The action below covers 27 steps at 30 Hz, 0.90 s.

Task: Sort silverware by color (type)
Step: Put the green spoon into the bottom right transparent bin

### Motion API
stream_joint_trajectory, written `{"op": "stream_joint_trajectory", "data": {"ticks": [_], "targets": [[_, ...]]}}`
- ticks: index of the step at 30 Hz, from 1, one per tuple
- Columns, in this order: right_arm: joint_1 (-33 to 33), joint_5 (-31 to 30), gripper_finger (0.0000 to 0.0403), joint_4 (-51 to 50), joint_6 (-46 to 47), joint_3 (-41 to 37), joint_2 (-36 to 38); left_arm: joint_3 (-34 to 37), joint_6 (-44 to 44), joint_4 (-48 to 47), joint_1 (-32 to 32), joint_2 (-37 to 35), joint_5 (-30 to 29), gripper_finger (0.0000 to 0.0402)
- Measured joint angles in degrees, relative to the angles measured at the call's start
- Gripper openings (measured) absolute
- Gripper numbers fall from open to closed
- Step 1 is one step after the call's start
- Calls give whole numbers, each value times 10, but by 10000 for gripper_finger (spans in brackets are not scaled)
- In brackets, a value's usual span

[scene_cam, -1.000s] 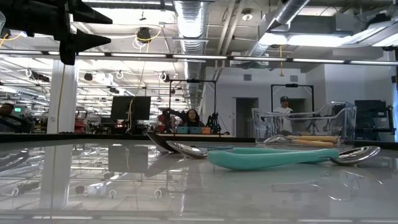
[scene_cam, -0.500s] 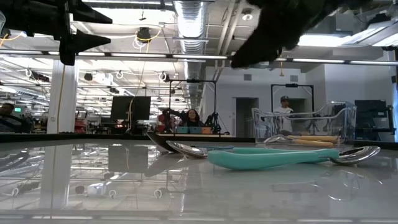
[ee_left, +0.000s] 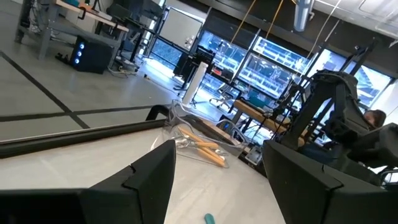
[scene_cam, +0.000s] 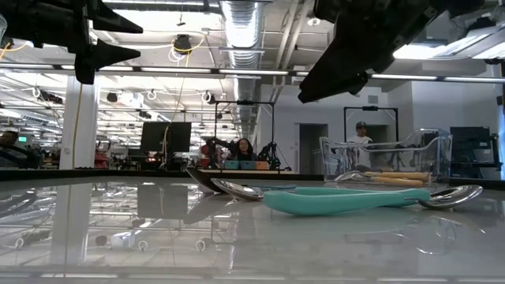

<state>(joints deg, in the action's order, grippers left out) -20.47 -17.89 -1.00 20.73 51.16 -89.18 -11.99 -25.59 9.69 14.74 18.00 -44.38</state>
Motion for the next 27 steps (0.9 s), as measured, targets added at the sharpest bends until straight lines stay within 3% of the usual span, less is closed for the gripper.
{"op": "stream_joint_trajectory", "data": {"ticks": [12, 27], "targets": [[-5, -30, 236, 2, 18, 0, -1, 0, 2, 1, 0, 0, 0, 226], [-1, -31, 220, -8, 28, 0, -1, 0, -4, 1, 0, 0, 0, 226]]}}
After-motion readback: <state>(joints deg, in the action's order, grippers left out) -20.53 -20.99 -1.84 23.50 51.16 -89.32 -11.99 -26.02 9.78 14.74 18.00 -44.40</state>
